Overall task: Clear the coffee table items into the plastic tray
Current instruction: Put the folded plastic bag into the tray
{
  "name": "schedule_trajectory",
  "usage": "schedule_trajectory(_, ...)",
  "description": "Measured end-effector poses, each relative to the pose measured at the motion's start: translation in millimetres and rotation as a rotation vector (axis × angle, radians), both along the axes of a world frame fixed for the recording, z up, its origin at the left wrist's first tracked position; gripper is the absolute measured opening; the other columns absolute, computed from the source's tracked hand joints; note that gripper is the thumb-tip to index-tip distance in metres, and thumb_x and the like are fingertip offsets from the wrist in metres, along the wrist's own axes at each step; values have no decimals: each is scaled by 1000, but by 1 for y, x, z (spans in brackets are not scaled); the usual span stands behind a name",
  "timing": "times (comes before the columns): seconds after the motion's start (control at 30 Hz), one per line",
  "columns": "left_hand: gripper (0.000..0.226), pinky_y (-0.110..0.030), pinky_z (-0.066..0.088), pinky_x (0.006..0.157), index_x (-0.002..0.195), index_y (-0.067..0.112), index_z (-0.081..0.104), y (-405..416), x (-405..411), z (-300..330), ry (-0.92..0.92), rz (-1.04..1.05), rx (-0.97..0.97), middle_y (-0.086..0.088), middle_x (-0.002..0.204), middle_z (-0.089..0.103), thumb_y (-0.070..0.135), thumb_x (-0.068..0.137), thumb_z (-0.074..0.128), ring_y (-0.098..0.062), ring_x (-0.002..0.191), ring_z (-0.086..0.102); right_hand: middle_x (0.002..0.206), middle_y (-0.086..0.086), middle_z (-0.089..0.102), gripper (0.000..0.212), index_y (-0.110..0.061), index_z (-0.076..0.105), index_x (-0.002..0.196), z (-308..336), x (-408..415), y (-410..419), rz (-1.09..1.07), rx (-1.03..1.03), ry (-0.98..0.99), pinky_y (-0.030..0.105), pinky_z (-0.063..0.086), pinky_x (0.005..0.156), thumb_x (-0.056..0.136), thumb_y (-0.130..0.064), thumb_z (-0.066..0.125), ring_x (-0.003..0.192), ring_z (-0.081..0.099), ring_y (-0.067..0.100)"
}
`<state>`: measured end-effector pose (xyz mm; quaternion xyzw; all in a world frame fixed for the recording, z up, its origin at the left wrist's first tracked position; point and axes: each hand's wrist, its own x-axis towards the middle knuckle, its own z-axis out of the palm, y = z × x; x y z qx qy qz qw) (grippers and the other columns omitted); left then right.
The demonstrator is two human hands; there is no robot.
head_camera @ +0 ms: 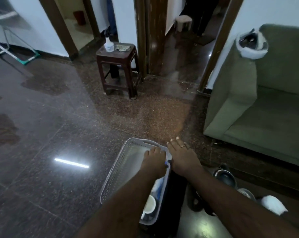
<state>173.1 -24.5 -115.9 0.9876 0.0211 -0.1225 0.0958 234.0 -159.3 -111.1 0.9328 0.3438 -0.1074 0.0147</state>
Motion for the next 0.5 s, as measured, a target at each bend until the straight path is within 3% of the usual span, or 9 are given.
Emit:
schedule_trajectory(0.07, 66, -46, 21, 115, 144, 10, 33, -15, 6, 25, -107, -1, -9, -16, 156, 26, 43, 91, 50, -33, 147, 17, 164, 9, 15, 80, -12, 14, 155, 25, -6, -24, -74, 35, -102, 45, 17, 122, 91, -52, 40, 153, 6, 28)
schedule_trajectory(0.17, 75, -50, 15, 118, 152, 6, 17, -47, 13, 61, -253, -32, 27, -18, 163, 6, 43, 92, 43, -35, 150, 0, 164, 12, 15, 85, -7, 19, 154, 65, -17, -68, -208, 158, -221, 49, 20, 121, 87, -57, 24, 152, 11, 31)
schedule_trajectory(0.33, 82, -52, 15, 120, 154, 6, 7, -113, 20, 108, -404, -129, 36, -20, 162, -5, 47, 92, 41, -36, 150, -4, 165, 12, -1, 90, -7, 5, 155, 109, -38, -151, -413, 173, -307, 48, 12, 123, 89, -56, 42, 153, -1, 31)
schedule_trajectory(0.5, 83, -50, 15, 121, 154, 7, 5, -195, 21, 140, -504, -305, 13, -19, 163, -5, 49, 92, 41, -35, 151, -2, 165, 11, -4, 93, -8, 2, 156, 144, -65, -240, -620, 154, -387, 48, 11, 124, 89, -58, 44, 153, -4, 30)
